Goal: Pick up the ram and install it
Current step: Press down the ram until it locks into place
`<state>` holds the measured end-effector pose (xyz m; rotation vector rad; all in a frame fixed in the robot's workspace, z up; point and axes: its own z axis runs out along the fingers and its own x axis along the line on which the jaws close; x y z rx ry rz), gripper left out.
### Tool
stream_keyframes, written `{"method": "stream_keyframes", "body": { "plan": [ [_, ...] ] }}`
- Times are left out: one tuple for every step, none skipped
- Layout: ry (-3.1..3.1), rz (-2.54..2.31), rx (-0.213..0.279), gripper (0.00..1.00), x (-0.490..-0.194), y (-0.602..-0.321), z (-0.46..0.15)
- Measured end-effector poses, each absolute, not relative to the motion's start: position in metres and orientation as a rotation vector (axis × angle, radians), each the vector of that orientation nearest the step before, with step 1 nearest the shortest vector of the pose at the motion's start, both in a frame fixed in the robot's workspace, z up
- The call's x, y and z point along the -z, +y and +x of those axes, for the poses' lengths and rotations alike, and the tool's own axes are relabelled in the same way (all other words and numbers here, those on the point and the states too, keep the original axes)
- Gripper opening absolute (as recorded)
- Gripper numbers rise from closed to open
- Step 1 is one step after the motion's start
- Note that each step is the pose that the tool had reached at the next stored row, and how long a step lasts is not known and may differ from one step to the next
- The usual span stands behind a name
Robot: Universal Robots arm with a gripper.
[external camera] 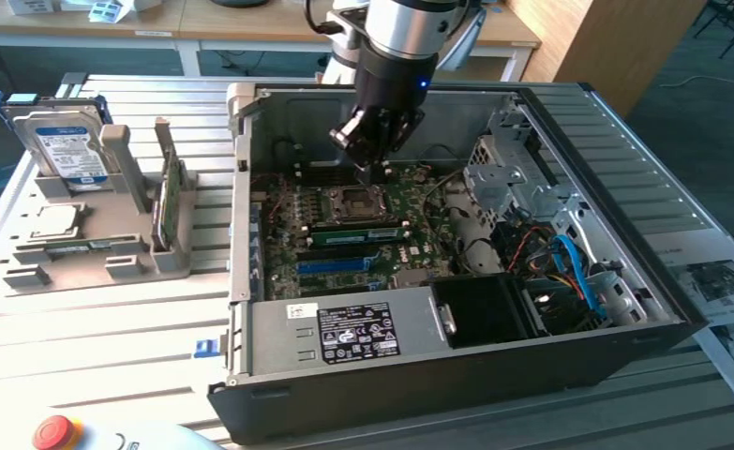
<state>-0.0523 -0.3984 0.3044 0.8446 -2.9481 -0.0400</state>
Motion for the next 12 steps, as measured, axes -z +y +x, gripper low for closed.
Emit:
{"method": "stream_keyframes", "body": {
  "plan": [
    [-2.954,0.824,0.041,0.1,-0.3043,-0.3984,-0.0523],
    [-2.96,0.802,0.042,0.1,-0.3044,-0.3984,-0.0523],
    [-2.966,0.781,0.042,0.1,-0.3044,-0.3984,-0.0523],
    [-2.972,0.759,0.043,0.1,-0.3044,-0.3984,-0.0523],
    [-2.977,0.738,0.044,0.1,-0.3043,-0.3984,-0.0523],
    [-2.983,0.718,0.045,0.1,-0.3044,-0.3984,-0.0523],
    [-2.988,0.698,0.045,0.1,-0.3044,-0.3984,-0.0523],
    [-2.992,0.679,0.046,0.1,-0.3043,-0.3984,-0.0523],
    [-2.996,0.66,0.046,0.1,-0.3044,-0.3984,-0.0523],
    [-3.001,0.64,0.047,0.1,-0.3043,-0.3984,-0.0523],
    [-3.005,0.621,0.047,0.1,-0.3044,-0.3984,-0.0523],
    [-3.009,0.603,0.047,0.1,-0.3044,-0.3984,-0.0523]
  ]
}}
